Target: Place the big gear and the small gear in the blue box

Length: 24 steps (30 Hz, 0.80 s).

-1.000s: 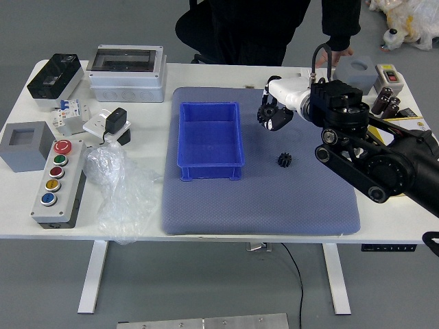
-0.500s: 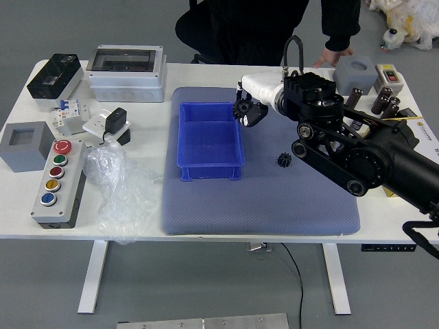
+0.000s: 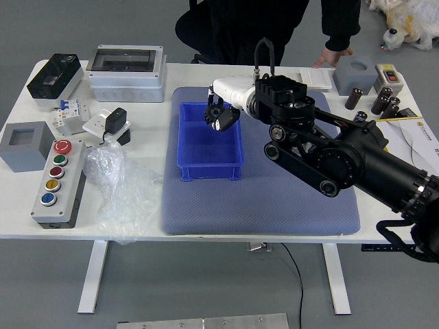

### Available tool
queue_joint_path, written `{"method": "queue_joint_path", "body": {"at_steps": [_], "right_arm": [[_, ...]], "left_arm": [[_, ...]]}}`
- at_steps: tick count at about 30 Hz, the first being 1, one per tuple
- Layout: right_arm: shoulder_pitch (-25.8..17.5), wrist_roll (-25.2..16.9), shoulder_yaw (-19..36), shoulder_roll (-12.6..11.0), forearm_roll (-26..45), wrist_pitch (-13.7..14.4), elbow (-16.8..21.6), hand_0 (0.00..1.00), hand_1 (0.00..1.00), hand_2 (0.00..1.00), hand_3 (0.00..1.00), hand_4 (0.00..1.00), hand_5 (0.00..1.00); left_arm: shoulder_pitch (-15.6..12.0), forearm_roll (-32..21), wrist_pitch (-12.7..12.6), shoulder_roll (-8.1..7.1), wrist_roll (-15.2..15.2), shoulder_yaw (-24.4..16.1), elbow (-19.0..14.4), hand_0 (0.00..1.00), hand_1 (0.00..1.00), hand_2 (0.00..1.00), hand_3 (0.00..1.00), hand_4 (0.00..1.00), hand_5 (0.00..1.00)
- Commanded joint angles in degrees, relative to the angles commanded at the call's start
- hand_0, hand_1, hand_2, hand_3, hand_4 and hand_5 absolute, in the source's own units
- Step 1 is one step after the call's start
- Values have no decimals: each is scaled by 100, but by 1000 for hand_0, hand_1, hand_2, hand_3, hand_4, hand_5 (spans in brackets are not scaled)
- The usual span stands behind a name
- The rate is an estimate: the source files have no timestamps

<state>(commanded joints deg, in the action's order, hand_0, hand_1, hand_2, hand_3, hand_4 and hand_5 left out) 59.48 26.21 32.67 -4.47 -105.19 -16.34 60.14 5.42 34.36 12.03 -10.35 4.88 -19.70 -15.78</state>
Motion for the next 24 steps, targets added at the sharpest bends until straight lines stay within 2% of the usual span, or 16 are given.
{"method": "queue_joint_path", "body": {"at_steps": [9,17,18,23,24], "right_arm": [[10,-60,45,146,100,85,-204,344,346,428,600,524,192],[-32,-93,44,135,210,108,-318,345,358,429,605,529,194],[-38,-94,44,132,223,102,-327,358,375,452,611,575,218],[-57,-93,69,114,265,56,-349,358,375,452,611,575,218],[-59,-92,76,111,273,45,-351,315,418,489,621,746,329]], "left_arm": [[52,-23,-4,24,0,87,1,864,836,833,787,606,371],[92,-26,-6,30,2,128,2,865,836,833,786,605,371],[93,-27,-6,30,2,131,3,865,836,833,785,604,371],[98,-23,-6,29,3,134,2,865,836,833,785,604,371],[100,-20,-6,29,2,131,2,865,836,833,785,605,371]]}}
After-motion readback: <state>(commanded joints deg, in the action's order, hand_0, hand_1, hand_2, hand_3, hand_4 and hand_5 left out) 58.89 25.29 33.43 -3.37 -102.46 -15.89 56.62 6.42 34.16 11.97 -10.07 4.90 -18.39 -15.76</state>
